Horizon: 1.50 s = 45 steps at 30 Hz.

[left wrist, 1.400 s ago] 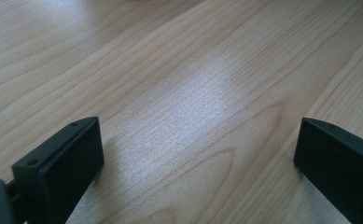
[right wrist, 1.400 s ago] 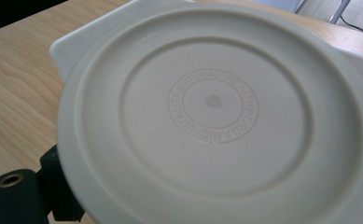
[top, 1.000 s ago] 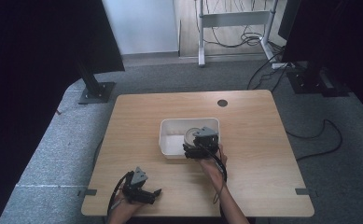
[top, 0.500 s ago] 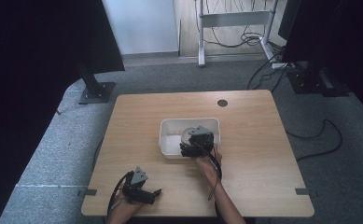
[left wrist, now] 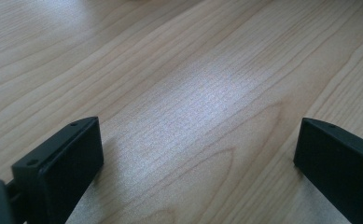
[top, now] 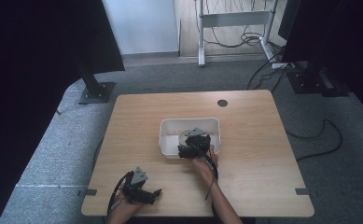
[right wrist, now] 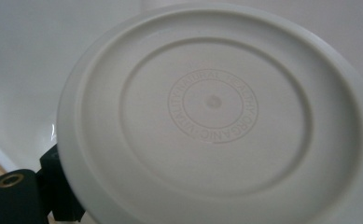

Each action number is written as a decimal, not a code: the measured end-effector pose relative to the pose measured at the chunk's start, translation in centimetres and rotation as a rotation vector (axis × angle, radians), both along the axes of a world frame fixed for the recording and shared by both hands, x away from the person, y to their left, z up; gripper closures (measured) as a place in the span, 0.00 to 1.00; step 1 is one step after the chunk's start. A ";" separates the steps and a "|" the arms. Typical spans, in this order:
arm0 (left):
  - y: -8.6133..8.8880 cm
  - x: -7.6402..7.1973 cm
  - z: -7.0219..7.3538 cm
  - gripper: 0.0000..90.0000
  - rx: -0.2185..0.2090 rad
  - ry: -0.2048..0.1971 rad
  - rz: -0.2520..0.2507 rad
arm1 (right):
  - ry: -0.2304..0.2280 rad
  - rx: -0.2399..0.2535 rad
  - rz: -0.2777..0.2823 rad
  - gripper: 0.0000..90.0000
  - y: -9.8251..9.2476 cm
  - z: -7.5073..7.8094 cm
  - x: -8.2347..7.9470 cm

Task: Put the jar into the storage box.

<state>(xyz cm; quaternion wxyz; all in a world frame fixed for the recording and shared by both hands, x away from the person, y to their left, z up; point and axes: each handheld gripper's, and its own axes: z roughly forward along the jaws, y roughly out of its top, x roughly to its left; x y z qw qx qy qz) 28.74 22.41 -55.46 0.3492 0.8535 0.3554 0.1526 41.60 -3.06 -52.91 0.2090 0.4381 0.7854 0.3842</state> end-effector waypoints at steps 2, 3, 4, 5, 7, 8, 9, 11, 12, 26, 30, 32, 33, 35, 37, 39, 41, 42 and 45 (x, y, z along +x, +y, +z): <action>0.0 0.0 0.0 0.01 0.000 0.000 0.000 | 0.003 -0.002 0.001 0.10 0.0 0.0 0.1; 0.0 0.0 0.0 0.01 0.000 0.000 0.000 | 0.009 -0.006 0.004 0.10 0.0 0.1 0.1; 0.0 0.0 0.0 0.01 0.000 0.000 0.000 | 0.017 -0.007 0.008 0.10 0.0 0.1 0.2; 0.0 0.0 0.0 0.01 0.000 0.000 0.000 | 0.025 -0.007 0.010 0.10 0.0 0.2 0.2; 0.0 0.0 0.0 0.01 0.000 0.000 0.000 | 0.036 -0.005 0.004 0.10 -0.1 0.3 0.3; 0.0 0.0 0.0 0.01 0.000 0.000 0.000 | 0.038 -0.004 0.004 0.10 -0.1 0.3 0.3; 0.0 0.0 0.0 0.01 0.000 0.000 0.000 | 0.039 -0.006 0.004 0.10 -0.1 0.3 0.2; 0.0 0.0 0.0 0.01 0.000 0.000 0.000 | 0.038 -0.011 0.003 0.10 0.0 0.3 0.2; 0.0 0.0 0.0 0.01 0.000 0.000 0.000 | 0.039 -0.011 0.002 0.10 0.0 0.3 0.2; 0.0 0.0 0.0 0.01 0.001 0.000 0.000 | 0.028 0.008 0.046 0.00 -1.2 0.9 -0.3; 0.0 0.0 0.0 0.01 0.000 0.000 0.000 | 0.015 -0.003 0.062 0.00 -1.3 1.3 -0.8; 0.0 0.0 0.0 0.01 0.000 0.000 0.000 | 0.012 -0.006 0.067 0.00 -1.3 1.4 -0.9; 0.0 0.0 0.0 0.01 0.000 0.000 0.000 | 0.009 -0.008 0.071 0.00 -1.3 1.5 -1.0; 0.0 0.0 0.0 0.01 0.000 0.000 0.000 | 0.006 -0.017 0.079 0.01 -1.3 1.6 -1.2; 0.0 0.0 0.0 0.01 0.000 0.000 0.000 | 0.002 -0.021 0.088 0.01 -1.4 1.8 -1.4; 0.0 0.0 0.0 0.01 0.000 0.000 0.000 | 0.003 -0.025 0.093 0.01 -1.5 1.9 -1.8; 0.0 0.0 0.0 0.01 0.000 0.000 0.000 | 0.001 -0.025 0.097 0.02 -1.7 2.0 -2.1; 0.0 0.0 0.0 0.01 0.000 0.000 0.000 | -0.002 -0.025 0.101 0.02 -1.9 2.0 -2.2; 0.0 0.0 0.0 0.01 0.001 0.000 0.000 | -0.003 -0.022 0.101 0.02 -2.2 2.1 -2.5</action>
